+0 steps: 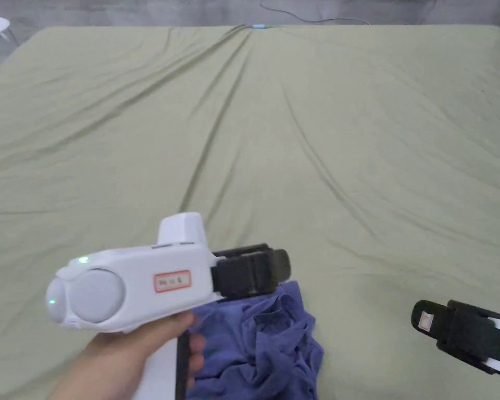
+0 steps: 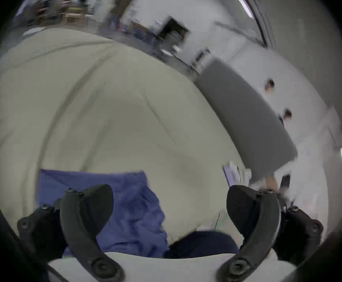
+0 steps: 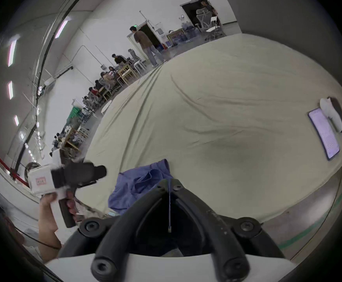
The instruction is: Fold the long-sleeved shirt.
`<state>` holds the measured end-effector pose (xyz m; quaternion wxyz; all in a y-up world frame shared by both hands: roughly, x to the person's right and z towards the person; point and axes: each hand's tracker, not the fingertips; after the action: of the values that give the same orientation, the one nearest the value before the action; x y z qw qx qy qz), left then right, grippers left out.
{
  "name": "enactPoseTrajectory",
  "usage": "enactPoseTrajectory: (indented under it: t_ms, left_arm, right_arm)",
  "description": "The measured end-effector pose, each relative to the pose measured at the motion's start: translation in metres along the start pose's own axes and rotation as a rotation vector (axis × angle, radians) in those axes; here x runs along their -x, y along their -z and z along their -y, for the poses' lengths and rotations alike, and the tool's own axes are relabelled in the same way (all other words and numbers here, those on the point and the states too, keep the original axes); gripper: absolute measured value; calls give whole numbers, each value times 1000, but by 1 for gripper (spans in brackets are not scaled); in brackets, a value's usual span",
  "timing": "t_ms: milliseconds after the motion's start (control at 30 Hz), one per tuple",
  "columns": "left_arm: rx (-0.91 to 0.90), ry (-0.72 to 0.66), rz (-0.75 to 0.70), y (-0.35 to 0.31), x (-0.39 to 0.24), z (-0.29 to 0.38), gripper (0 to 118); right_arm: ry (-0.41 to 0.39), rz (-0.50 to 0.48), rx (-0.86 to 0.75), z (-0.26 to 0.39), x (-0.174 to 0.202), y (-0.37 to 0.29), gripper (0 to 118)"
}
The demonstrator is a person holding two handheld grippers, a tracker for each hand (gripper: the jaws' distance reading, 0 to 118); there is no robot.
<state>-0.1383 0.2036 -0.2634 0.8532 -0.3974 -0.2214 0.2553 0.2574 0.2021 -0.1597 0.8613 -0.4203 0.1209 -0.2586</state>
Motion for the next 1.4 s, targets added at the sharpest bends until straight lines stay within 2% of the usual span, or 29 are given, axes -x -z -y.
enactPoseTrajectory:
  t_ms: [33, 67, 100, 133, 167, 233, 300, 367, 467, 500, 600, 700, 800, 900, 967, 1033, 1100, 1200, 1333, 1367, 1400]
  left_arm:
    - [-15, -33, -63, -9, 13, -4, 109]
    - [-19, -41, -139, -13, 23, -4, 98]
    - [32, 9, -235, -11, 30, -3, 58]
    - [96, 77, -327, 0, 32, 1, 8]
    - [121, 147, -437, 4, 37, 11, 2]
    - [257, 244, -383, 24, 32, 36, 2]
    - [372, 242, -237, 53, 14, 62, 1]
    - [458, 295, -158, 84, -8, 87, 1]
    - [485, 412, -217, 131, -43, 109, 0]
    - [459, 404, -173, 140, -54, 109, 0]
    - [468, 242, 52, 161, -86, 105, 0]
    - [420, 240, 175, 151, -107, 97, 0]
    - [328, 205, 169, 113, -89, 73, 0]
    - [254, 66, 99, 66, -30, 37, 0]
    - [196, 14, -34, 32, 19, 15, 0]
    - [144, 10, -187, 3, 58, 2, 0]
    - [131, -14, -280, -20, 94, -7, 0]
    - [133, -70, -314, -43, 125, -5, 0]
    - [150, -87, -303, -49, 138, 6, 0]
    - [161, -86, -293, -46, 138, 8, 0]
    - [175, -84, -286, -42, 138, 10, 0]
  right_arm:
    - [24, -8, 11, 1, -5, 5, 4]
    - [37, -10, 21, 2, -8, 9, 4]
    - [50, -8, 27, 4, -9, 13, 4]
    - [60, 8, 30, 5, -9, 16, 4]
    - [76, 30, 41, 6, -6, 20, 4]
    - [105, 85, 65, 7, -5, 24, 4]
    - [111, 125, 72, 7, -9, 26, 4]
    - [120, 166, 79, 9, -10, 25, 4]
    - [140, 181, 79, 10, -11, 17, 4]
    - [150, 175, 76, 11, -12, 13, 4]
    - [161, 172, 66, 11, -11, 3, 4]
    - [174, 178, 30, 8, -11, -5, 4]
    - [198, 193, -24, 1, -7, -10, 4]
    - [174, 169, -36, -5, 15, 4, 4]
    - [137, 116, 19, -6, 38, 27, 4]
    - [55, 80, 99, -1, 64, 55, 7]
    - [27, 30, 178, 3, 79, 91, 7]
    - [-40, 147, 366, 20, 91, 150, 6]
    - [-117, 326, 484, 48, 69, 207, 5]
    - [-114, 348, 486, 54, 61, 213, 5]
    - [-115, 288, 448, 52, 59, 210, 5]
